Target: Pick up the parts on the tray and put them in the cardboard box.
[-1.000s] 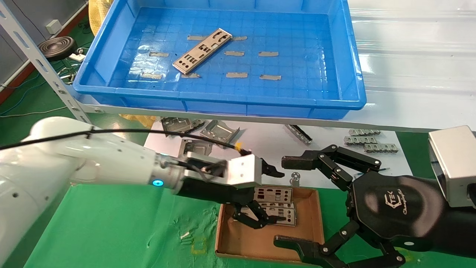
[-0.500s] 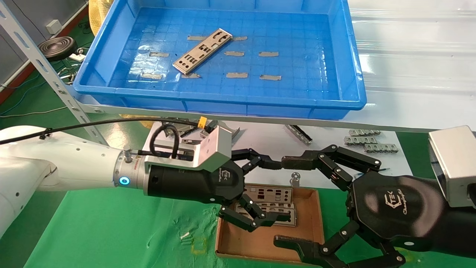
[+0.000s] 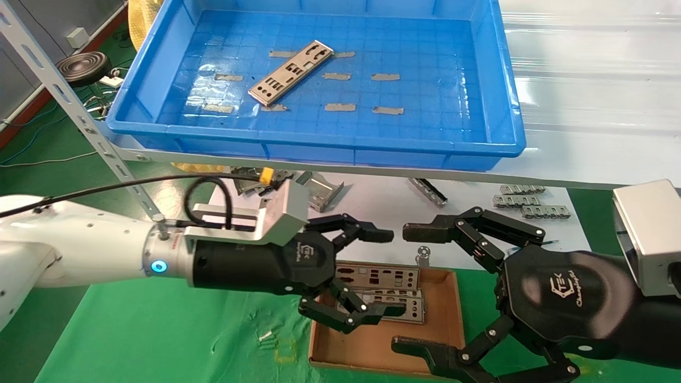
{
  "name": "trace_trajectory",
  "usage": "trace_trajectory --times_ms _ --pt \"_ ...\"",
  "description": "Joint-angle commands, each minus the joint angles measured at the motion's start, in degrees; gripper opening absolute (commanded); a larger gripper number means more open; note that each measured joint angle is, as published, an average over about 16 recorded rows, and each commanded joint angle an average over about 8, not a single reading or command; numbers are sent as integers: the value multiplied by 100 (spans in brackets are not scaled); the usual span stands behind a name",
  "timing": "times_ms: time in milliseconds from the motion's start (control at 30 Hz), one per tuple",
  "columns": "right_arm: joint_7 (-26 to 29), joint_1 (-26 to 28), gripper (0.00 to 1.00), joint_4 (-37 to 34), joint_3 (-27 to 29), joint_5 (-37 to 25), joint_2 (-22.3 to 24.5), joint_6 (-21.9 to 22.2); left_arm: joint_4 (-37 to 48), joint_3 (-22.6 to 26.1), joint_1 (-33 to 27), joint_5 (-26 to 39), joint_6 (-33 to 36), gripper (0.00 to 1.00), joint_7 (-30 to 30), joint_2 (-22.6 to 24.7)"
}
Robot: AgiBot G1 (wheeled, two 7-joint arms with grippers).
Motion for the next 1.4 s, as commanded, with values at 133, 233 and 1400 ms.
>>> trace_trajectory --times_ms 133,233,1400 --pt "0 0 100 0 0 0 0 0 -471 -344 255 -21 -28 100 -232 -310" --pt "0 0 100 0 0 0 0 0 -761 -555 412 -34 -46 100 -375 -500" --pt "-1 1 100 0 -2 1 0 0 -4149 -3026 2247 -187 -249 100 -2046 -2729"
